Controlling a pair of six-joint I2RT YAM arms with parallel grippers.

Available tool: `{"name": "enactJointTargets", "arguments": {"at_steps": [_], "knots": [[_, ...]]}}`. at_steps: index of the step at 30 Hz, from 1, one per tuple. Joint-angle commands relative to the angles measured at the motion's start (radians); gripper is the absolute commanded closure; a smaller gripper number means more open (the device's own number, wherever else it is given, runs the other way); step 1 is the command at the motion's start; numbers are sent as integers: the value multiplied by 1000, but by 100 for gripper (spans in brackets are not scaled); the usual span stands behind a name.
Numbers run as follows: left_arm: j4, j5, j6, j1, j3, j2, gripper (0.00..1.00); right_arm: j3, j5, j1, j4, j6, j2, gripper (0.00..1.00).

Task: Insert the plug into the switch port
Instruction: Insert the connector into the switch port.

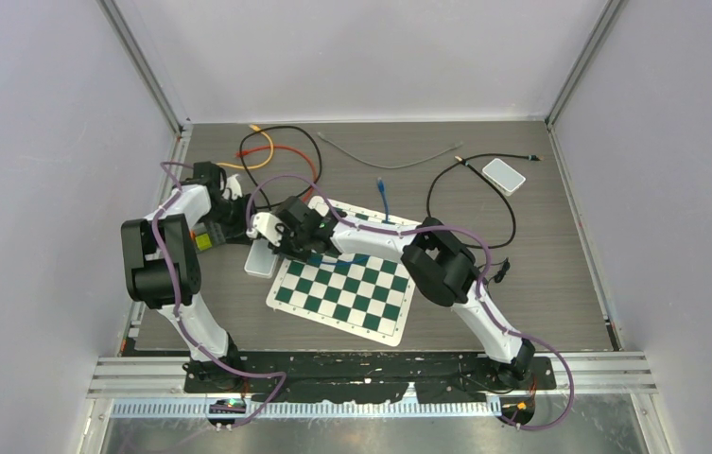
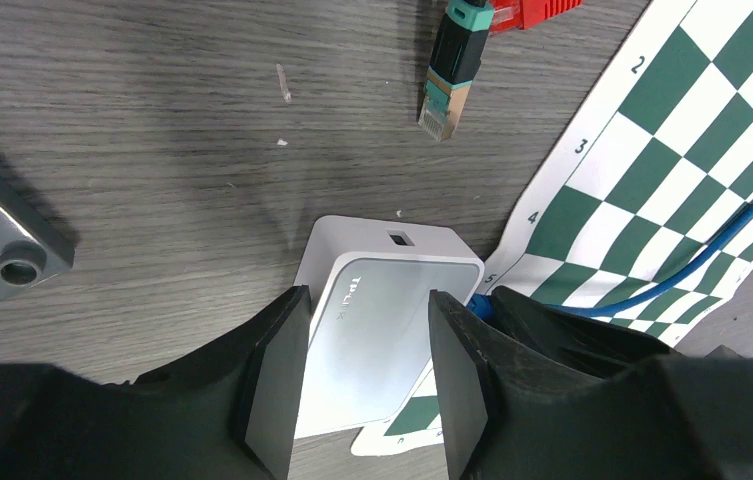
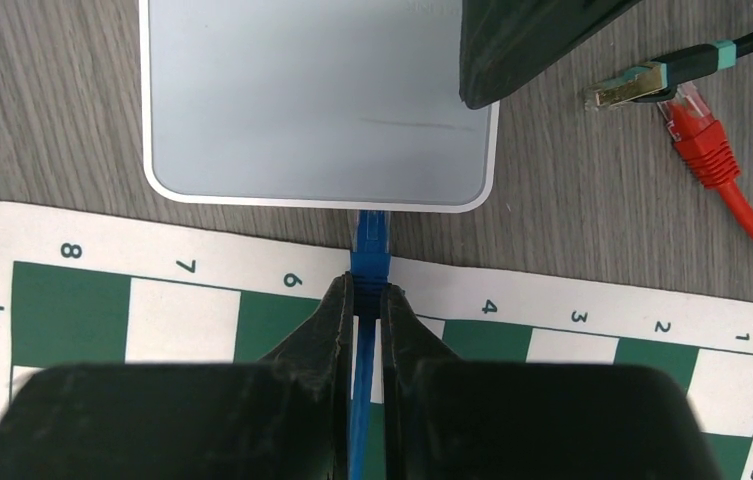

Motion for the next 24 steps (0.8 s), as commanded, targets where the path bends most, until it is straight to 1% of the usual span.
{"name": "enactJointTargets", "arguments": {"at_steps": [1,7,12,18,24], "knots": [[-50,109,-34,-11,-17,6,52,103,14,12,102,18,7,95],[-73,131,-73,-10,-49,11,55,117,29,15,128,64,18,95],[-10,197,-121,-10,-99,8,57,86,16,15,183,77,6,95],[4,226,-118,-10,-122,-3,60,52,-36,19,242,62,-10,95],[0,245,-107,-13,-123,2,62,105,-24,33,239,42,15,95]]}}
